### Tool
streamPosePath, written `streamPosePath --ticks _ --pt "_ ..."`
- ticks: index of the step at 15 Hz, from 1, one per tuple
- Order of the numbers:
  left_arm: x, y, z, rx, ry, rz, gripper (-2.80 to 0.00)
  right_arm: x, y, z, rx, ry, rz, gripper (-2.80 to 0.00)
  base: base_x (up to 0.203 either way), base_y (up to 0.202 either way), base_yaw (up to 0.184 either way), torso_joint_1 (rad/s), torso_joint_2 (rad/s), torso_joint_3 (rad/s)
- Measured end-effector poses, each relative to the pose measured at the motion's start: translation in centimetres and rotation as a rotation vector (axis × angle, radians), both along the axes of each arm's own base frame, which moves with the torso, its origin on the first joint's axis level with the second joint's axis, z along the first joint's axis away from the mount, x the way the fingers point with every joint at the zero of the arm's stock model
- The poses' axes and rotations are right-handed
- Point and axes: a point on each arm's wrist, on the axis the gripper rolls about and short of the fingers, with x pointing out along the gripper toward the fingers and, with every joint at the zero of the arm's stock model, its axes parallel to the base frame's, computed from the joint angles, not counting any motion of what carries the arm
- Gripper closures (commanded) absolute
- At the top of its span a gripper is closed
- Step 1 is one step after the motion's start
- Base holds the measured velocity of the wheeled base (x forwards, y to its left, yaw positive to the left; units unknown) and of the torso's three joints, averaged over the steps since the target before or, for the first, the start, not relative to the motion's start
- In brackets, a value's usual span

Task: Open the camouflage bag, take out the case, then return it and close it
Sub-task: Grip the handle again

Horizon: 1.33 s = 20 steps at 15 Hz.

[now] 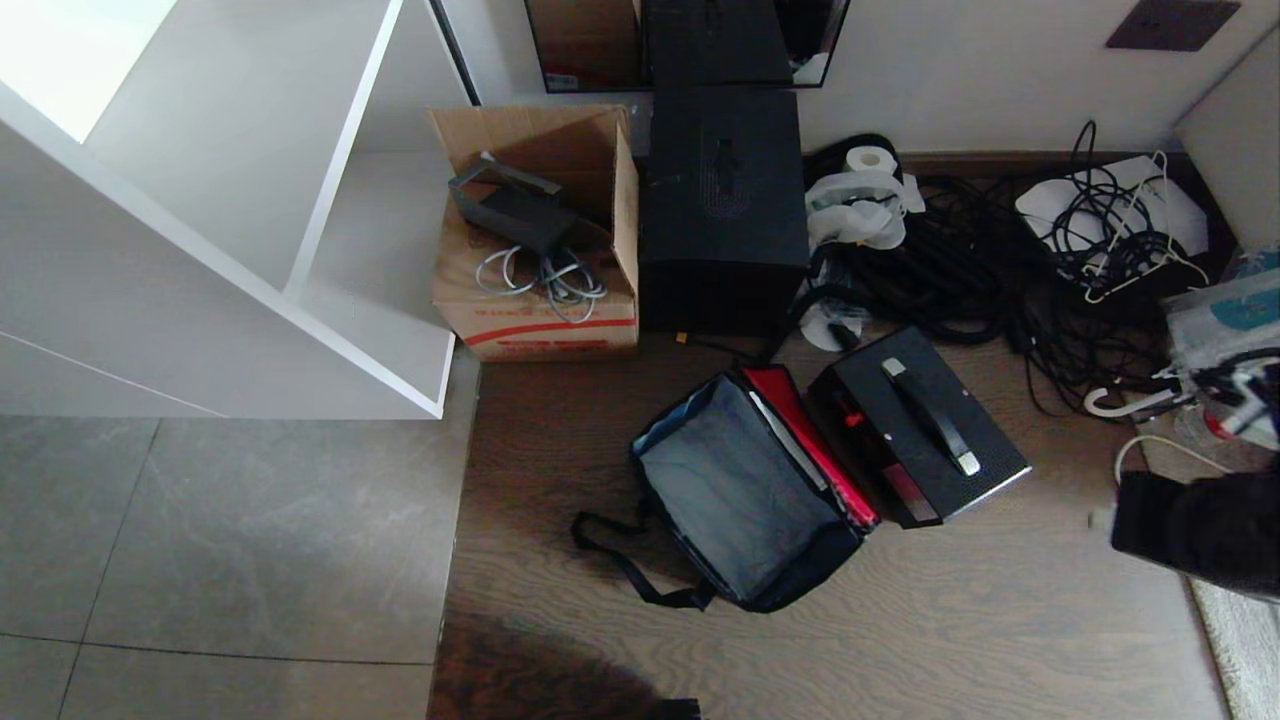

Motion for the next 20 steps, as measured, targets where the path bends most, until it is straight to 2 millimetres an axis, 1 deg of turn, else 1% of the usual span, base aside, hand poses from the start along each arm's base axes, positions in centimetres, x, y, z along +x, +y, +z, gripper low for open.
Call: streamPosePath --ticks 2,5,8,11,12,14,16,18,20 --pt "0.0 0.0 0.0 0.0 0.0 0.0 0.0 5.1 0.6 -1.0 0.021 0.001 -0.004 0.0 0.0 0.0 0.0 0.0 0.0 0.0" --pt "0.0 0.0 0.0 0.0 0.0 0.0 0.0 12.3 0.8 -2.0 0.046 -0.06 -0.026 0.0 0.0 0.0 0.0 0.0 0.0 0.0" --pt "0.0 0.0 0.0 0.0 0.0 0.0 0.0 17.2 0.6 -4.5 0.072 -0.083 -0.023 0.0 0.0 0.0 0.0 0.0 0.0 0.0" --pt "0.0 0.0 0.0 0.0 0.0 0.0 0.0 20.9 0.2 -6.2 0.079 -0.111 -0.043 0.0 0.0 0.0 0.0 0.0 0.0 0.0" --pt "0.0 0.0 0.0 0.0 0.0 0.0 0.0 21.6 -0.3 -6.7 0.083 -0.122 -0.058 -2.8 0.0 0.0 0.0 0.0 0.0 0.0" --pt "0.0 0.0 0.0 0.0 0.0 0.0 0.0 22.4 -0.9 -7.9 0.102 -0.112 -0.072 -2.8 0.0 0.0 0.0 0.0 0.0 0.0" --pt "0.0 0.0 0.0 0.0 0.0 0.0 0.0 23.2 -0.9 -8.3 0.092 -0.1 -0.038 -2.8 0.0 0.0 0.0 0.0 0.0 0.0" --pt "0.0 0.0 0.0 0.0 0.0 0.0 0.0 23.5 -0.7 -8.9 -0.024 -0.075 0.053 -2.8 0.0 0.0 0.0 0.0 0.0 0.0" --pt "0.0 0.0 0.0 0.0 0.0 0.0 0.0 23.6 -0.4 -9.4 -0.212 -0.061 0.18 -2.8 0.0 0.0 0.0 0.0 0.0 0.0"
